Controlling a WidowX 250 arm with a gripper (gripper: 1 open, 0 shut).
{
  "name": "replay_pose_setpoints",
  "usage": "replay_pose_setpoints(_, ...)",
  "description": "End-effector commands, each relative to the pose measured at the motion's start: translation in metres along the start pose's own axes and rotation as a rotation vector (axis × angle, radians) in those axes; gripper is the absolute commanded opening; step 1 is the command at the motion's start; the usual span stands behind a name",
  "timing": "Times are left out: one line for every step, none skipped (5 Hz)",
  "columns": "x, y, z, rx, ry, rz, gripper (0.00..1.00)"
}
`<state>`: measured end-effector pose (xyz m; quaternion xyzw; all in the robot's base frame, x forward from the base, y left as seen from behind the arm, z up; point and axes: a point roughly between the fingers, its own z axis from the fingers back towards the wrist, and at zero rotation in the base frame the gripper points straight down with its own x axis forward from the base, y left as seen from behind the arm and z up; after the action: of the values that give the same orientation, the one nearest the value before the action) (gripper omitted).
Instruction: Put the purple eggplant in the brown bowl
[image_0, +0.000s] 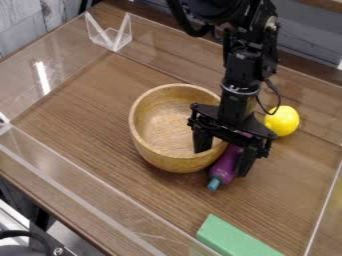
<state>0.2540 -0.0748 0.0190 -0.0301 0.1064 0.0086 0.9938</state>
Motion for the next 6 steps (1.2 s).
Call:
replay_pose_setpoints(-0.0119, -0.0145, -0.0187, 0.005, 0.072, -0.029, 1.0)
replay_pose_setpoints(-0.0119, -0.0149, -0.0184, 0.005, 0.074, -0.025, 1.0)
replay_pose_setpoints(-0.0119, -0.0152, -0.0181, 0.006, 0.076, -0.022, 1.0)
replay_pose_setpoints(-0.0115, -0.0152, -0.0178, 0.007, 0.077, -0.019, 1.0)
replay_pose_setpoints(-0.0109, -0.015, -0.0177, 0.006, 0.077, -0.016, 1.0)
replay_pose_setpoints(-0.0101, -0.0147, -0.0174, 0.006, 0.078, -0.012, 1.0)
